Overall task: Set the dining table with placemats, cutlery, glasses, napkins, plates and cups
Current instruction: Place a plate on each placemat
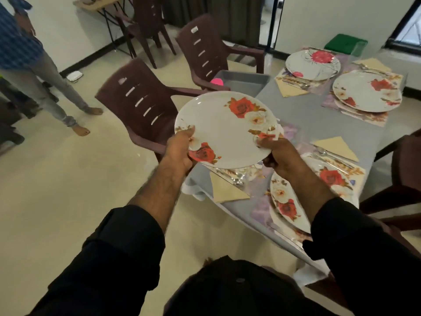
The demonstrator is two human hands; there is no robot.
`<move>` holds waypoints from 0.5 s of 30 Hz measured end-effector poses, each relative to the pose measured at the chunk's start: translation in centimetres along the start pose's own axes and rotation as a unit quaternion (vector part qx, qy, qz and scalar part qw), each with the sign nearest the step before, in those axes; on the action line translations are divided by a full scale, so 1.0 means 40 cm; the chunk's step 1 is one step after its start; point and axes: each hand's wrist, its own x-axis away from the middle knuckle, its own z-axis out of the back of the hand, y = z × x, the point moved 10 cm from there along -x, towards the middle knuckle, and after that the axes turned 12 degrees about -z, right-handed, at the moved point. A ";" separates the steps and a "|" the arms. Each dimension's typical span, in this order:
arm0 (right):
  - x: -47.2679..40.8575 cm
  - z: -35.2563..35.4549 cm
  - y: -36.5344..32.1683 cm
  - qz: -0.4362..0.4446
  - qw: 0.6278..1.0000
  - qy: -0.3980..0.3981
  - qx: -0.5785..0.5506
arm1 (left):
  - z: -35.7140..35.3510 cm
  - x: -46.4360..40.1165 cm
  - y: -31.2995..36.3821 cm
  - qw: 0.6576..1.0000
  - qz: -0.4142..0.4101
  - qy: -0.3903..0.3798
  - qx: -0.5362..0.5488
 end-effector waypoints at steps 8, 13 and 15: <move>-0.019 0.077 -0.151 -0.005 0.957 0.260 0.132 | 0.064 -0.156 -0.031 0.982 0.104 -0.020 -0.156; -0.111 0.116 -0.095 -0.053 0.941 0.300 0.147 | 0.004 -0.239 -0.099 0.972 0.137 -0.057 -0.182; -0.159 0.138 -0.064 -0.070 0.940 0.304 0.140 | -0.020 -0.273 -0.118 0.967 0.148 -0.068 -0.196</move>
